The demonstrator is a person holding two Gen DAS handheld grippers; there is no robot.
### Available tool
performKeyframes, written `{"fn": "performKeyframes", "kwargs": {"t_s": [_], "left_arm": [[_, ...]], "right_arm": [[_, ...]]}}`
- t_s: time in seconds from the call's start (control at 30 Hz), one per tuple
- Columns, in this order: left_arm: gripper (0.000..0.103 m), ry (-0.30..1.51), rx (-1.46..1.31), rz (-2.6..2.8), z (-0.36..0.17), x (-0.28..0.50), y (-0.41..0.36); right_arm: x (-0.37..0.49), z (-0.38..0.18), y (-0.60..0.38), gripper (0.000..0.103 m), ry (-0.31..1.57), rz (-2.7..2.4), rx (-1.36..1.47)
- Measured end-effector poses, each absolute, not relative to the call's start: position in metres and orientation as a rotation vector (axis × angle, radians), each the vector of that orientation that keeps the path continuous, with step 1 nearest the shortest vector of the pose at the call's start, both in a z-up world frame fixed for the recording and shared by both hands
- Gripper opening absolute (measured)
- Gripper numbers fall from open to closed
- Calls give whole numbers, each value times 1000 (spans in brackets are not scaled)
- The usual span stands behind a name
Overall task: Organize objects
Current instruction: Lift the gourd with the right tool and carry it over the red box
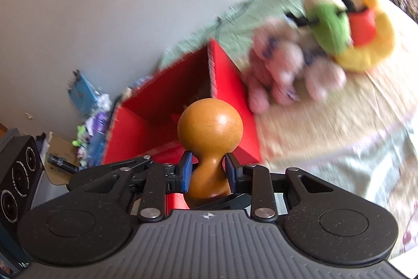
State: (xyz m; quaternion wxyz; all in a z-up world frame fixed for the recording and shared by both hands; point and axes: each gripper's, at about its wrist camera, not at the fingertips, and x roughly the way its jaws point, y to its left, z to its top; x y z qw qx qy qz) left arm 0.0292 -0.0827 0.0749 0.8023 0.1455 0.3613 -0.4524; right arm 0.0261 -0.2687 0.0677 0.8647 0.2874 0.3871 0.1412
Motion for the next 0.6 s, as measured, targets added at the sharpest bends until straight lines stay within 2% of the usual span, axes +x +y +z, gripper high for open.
{"fn": "performKeyframes", "kwargs": {"t_s": [0.23, 0.6], "left_arm": [[39, 687, 301, -885, 110, 61, -60], [38, 773, 282, -714, 87, 133, -19]], "right_arm": [[71, 100, -246, 30, 746, 410, 532], [156, 92, -176, 30, 879, 532, 457]]}}
